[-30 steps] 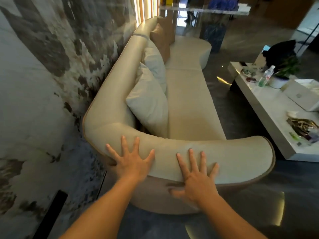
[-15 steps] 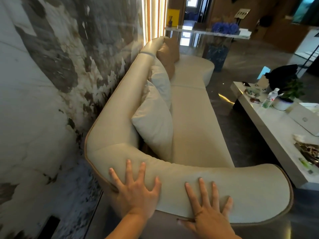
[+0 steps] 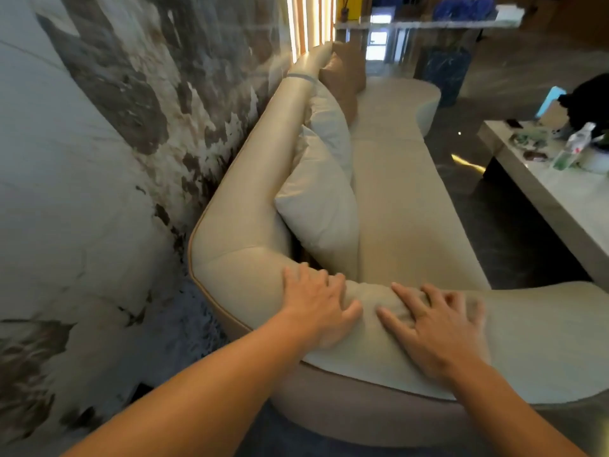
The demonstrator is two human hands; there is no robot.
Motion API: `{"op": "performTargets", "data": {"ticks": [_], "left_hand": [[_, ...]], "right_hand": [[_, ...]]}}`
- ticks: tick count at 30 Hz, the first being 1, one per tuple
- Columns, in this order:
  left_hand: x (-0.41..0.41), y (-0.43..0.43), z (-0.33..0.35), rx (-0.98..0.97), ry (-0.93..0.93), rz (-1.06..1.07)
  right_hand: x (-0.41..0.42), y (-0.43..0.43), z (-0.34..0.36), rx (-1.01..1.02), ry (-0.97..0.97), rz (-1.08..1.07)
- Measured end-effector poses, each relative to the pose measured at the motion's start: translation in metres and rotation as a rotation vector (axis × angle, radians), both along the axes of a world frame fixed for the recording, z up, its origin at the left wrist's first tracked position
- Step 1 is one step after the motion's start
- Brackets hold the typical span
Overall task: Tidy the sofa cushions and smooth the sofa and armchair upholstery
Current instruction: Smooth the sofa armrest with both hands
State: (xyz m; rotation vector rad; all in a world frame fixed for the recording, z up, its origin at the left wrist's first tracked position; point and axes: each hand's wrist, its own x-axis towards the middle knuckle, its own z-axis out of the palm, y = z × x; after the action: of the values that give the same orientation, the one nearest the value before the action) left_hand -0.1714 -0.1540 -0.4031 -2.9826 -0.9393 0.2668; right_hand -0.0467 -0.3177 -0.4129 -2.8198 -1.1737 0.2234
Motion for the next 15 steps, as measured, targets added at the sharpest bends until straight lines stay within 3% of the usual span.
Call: {"op": "performTargets", "data": {"ticks": [3, 15], "left_hand": [[0.022, 0.011, -0.011, -0.162, -0.013, -0.106], [0.013, 0.034, -0.024, -0.193, -0.160, -0.294]], "right_hand": [[0.002, 0.001, -0.014, -0.006, -0.033, -0.001], [-0.022, 0.012, -0.011, 0.040, -0.121, -0.126]]}}
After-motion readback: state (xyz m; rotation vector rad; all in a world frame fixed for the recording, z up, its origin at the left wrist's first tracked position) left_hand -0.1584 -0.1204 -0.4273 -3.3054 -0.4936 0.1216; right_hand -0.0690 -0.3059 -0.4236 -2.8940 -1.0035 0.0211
